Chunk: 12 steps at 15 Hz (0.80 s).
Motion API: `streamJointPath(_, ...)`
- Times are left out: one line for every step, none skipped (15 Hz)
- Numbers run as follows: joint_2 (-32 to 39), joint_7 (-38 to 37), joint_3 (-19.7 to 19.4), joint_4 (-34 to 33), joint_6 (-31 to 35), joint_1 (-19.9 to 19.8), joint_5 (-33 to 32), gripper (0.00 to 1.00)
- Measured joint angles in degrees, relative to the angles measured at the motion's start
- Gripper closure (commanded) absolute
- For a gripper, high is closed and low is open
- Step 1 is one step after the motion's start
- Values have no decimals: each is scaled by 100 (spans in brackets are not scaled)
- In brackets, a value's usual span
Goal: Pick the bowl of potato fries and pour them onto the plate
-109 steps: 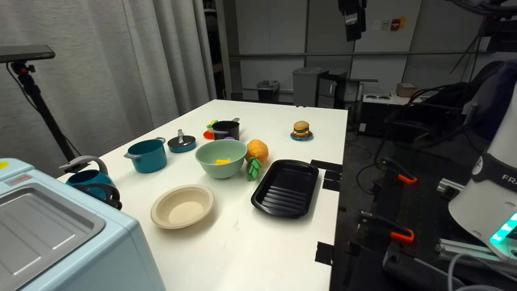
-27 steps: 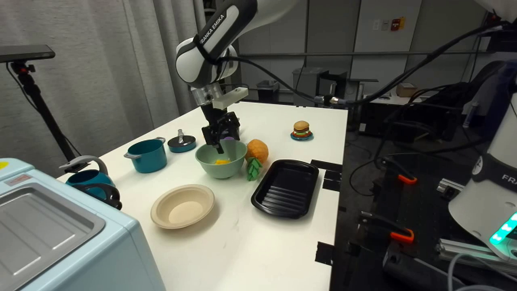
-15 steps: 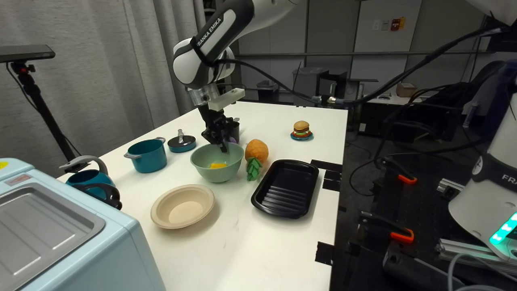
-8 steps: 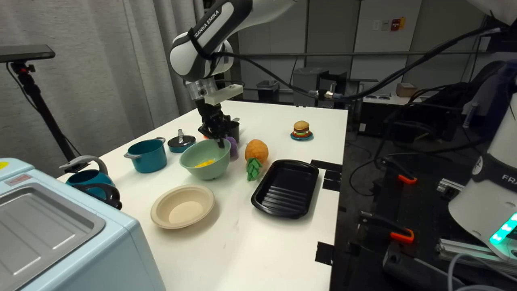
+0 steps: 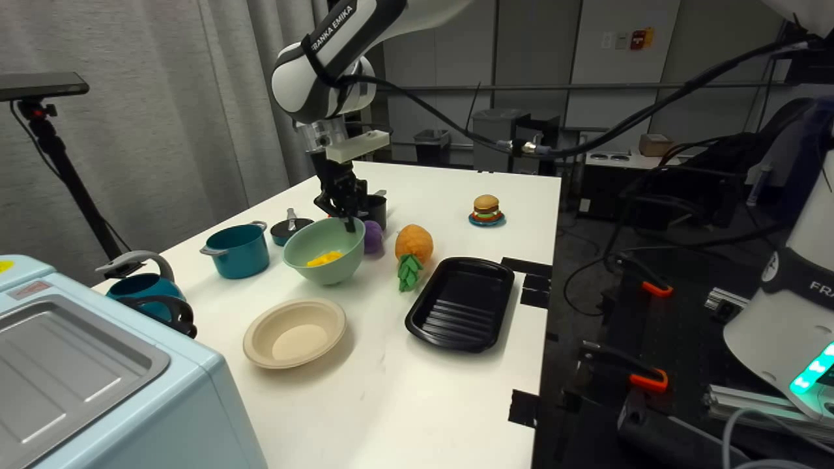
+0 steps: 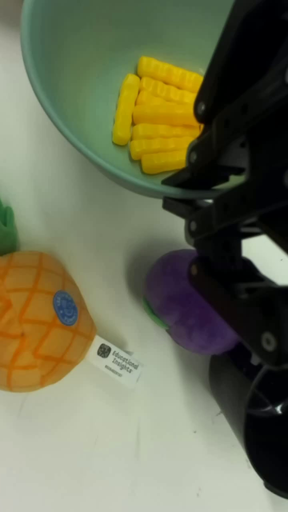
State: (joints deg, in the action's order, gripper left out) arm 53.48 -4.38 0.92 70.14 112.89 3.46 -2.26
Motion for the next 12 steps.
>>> streamJointPath(-84, 0, 7, 59, 102, 1, 40, 98)
streamJointPath(-187, 0, 16, 130, 208, 3, 64, 98)
streamJointPath(-307, 1, 30, 219, 310, 9, 77, 98)
streamJointPath(-429, 2, 52, 313, 393, 17, 79, 98)
streamJointPath(-552, 3, 76, 416, 466, 30, 79, 98)
streamJointPath(-674, 5, 99, 523, 536, 50, 79, 98)
streamJointPath(-788, 8, 118, 628, 589, 80, 78, 98)
streamJointPath(-898, 12, 135, 737, 654, 114, 75, 98)
streamJointPath(-1001, 14, 146, 852, 725, 157, 62, 98)
streamJointPath(-1102, 16, 151, 966, 798, 206, 43, 98)
streamJointPath(-1198, 16, 153, 1085, 877, 259, 20, 98)
streamJointPath(-1290, 17, 153, 1208, 959, 314, -19, 98)
